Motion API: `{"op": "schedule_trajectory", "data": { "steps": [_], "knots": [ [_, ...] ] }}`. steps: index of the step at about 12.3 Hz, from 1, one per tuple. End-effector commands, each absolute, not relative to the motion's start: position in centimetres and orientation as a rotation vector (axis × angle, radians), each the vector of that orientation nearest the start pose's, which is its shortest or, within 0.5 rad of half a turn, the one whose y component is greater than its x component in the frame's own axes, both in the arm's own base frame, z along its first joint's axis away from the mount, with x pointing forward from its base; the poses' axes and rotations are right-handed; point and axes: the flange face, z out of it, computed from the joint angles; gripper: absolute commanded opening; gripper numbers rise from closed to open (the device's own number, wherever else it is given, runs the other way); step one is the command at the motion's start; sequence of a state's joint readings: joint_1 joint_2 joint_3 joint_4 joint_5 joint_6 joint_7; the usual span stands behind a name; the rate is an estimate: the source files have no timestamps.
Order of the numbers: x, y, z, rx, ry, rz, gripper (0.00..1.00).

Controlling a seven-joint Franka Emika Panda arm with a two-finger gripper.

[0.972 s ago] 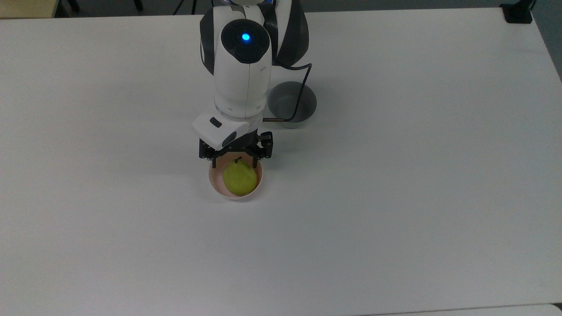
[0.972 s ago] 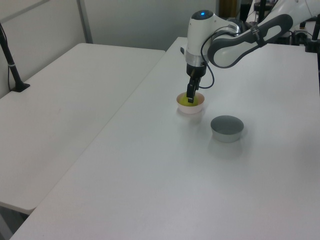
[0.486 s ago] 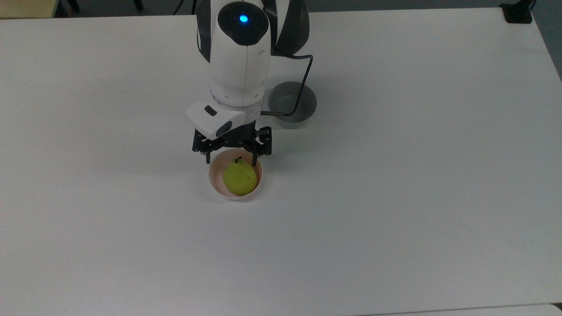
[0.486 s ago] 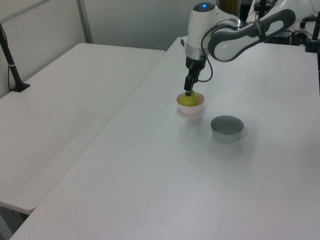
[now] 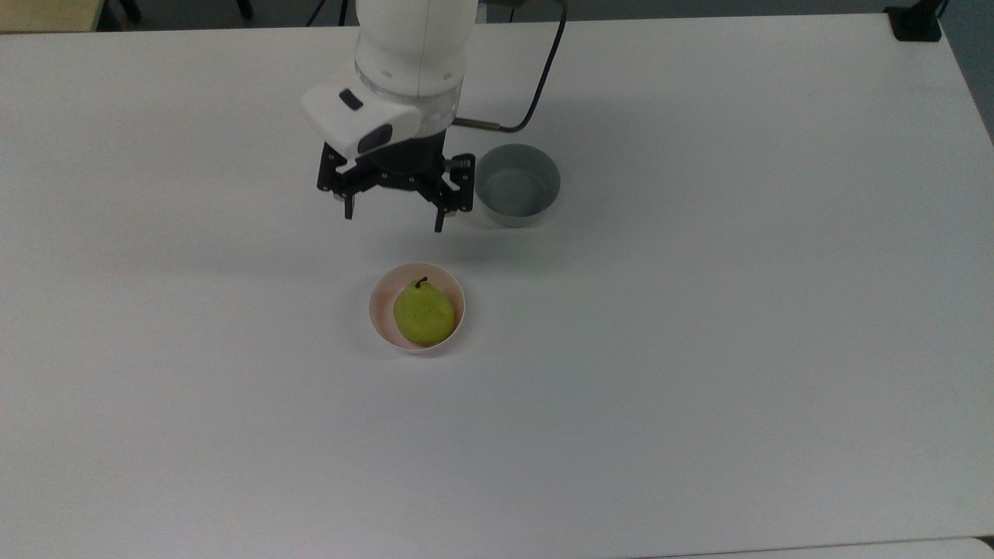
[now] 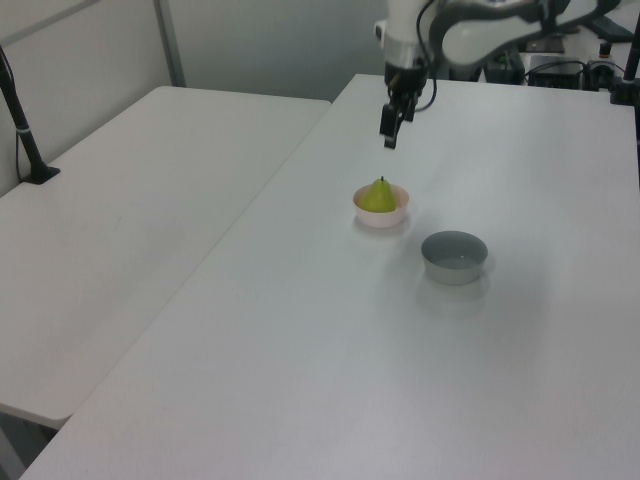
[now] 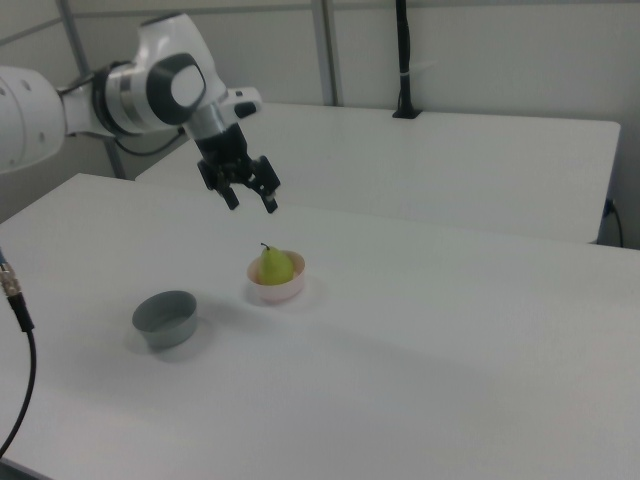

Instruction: Place the pear in the bowl

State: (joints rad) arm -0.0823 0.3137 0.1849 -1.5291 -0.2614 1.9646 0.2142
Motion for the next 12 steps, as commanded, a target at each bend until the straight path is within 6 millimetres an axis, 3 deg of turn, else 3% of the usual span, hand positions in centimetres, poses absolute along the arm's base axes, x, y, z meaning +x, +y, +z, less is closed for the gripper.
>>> {"op": "schedule_trajectory", "data": {
  "steps": [1, 5, 7, 8, 12],
  "knots": [
    [63.2, 3.9, 54.1, -3.244, 0.119, -0.173, 1.00],
    [59.9, 1.7, 58.0, -3.190, 0.080, -0.069, 1.00],
    [58.3, 1.6, 59.3, -3.194, 0.041, -0.008, 1.00],
    [57.7, 2.4, 59.8, -3.198, 0.020, 0.011, 1.00],
    [57.3, 1.7, 60.3, -3.205, 0.034, 0.014, 1.00]
  ]
}}
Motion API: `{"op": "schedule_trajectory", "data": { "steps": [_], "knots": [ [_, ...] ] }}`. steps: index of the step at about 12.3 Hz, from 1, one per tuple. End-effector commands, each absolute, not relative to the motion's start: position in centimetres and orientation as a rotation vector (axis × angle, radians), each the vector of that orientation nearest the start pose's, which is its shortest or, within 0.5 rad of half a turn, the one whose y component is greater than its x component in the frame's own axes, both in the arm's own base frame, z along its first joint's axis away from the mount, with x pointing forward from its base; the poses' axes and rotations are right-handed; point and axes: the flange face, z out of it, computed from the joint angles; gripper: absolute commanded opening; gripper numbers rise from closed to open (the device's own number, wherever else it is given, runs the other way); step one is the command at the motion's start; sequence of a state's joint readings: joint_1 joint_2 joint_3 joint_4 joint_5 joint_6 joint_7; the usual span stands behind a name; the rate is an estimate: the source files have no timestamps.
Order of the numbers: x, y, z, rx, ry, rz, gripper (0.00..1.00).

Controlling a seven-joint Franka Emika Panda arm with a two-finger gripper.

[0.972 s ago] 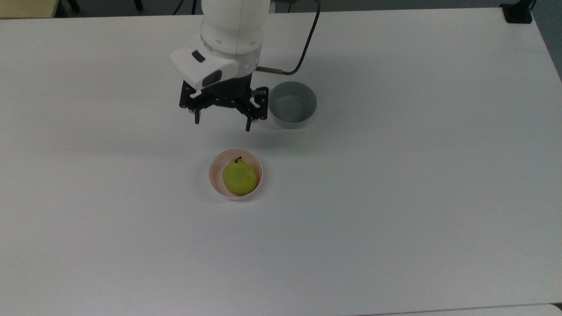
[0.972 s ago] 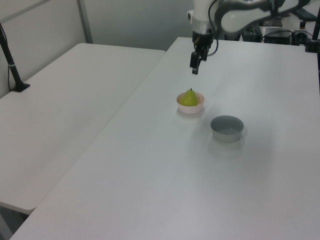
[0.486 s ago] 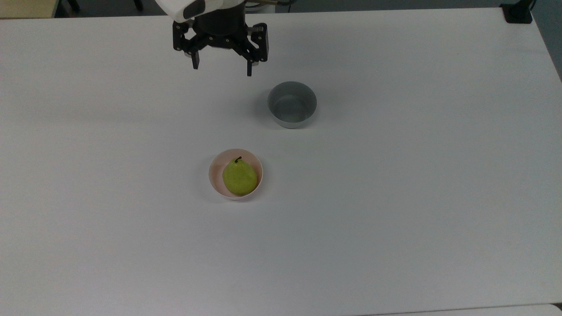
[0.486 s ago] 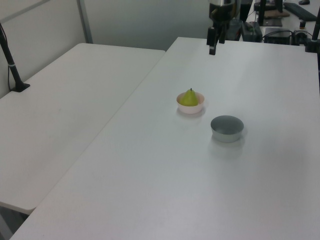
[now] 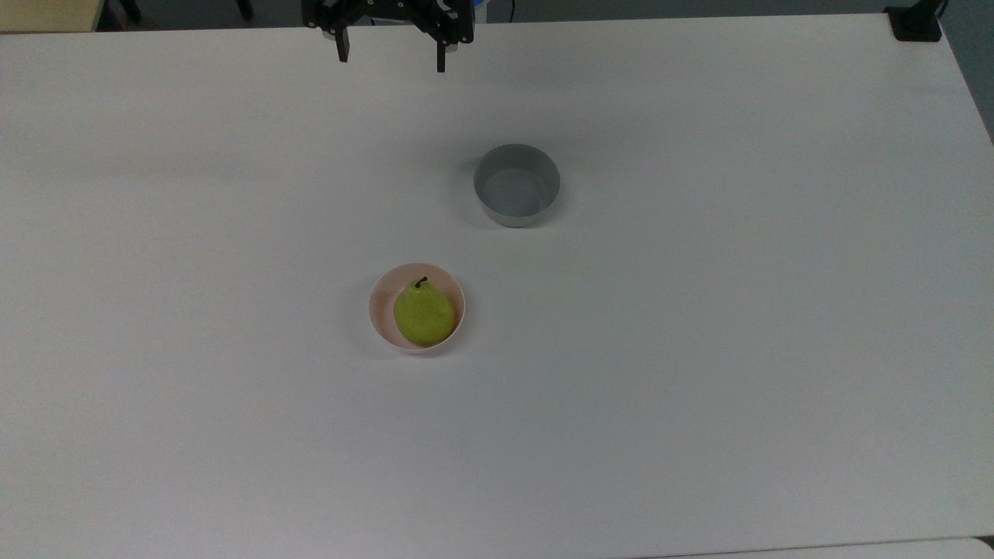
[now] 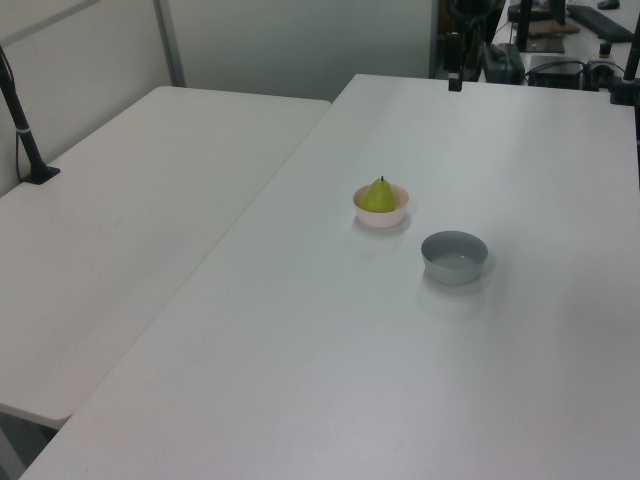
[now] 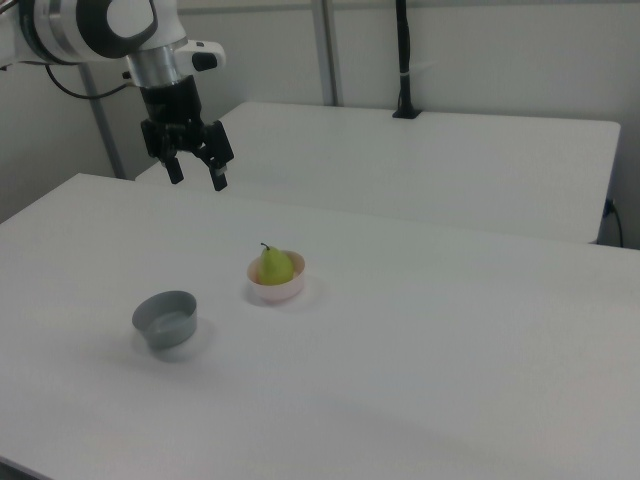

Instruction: Place the pear in the bowl

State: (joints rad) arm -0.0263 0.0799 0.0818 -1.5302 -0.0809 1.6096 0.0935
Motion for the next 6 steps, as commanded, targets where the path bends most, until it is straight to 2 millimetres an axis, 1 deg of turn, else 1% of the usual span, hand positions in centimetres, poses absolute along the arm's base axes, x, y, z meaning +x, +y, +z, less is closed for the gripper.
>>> {"op": "schedule_trajectory", "data": {
  "steps": [1, 3, 4, 6],
  "knots": [
    [57.21, 1.74, 60.35, -3.207, 0.031, 0.017, 1.00],
    [57.22, 1.74, 60.42, -3.207, 0.031, 0.014, 1.00],
    [57.18, 2.35, 60.41, -3.207, 0.019, 0.016, 1.00],
    [57.16, 2.36, 60.39, -3.207, 0.024, 0.018, 1.00]
  ]
}}
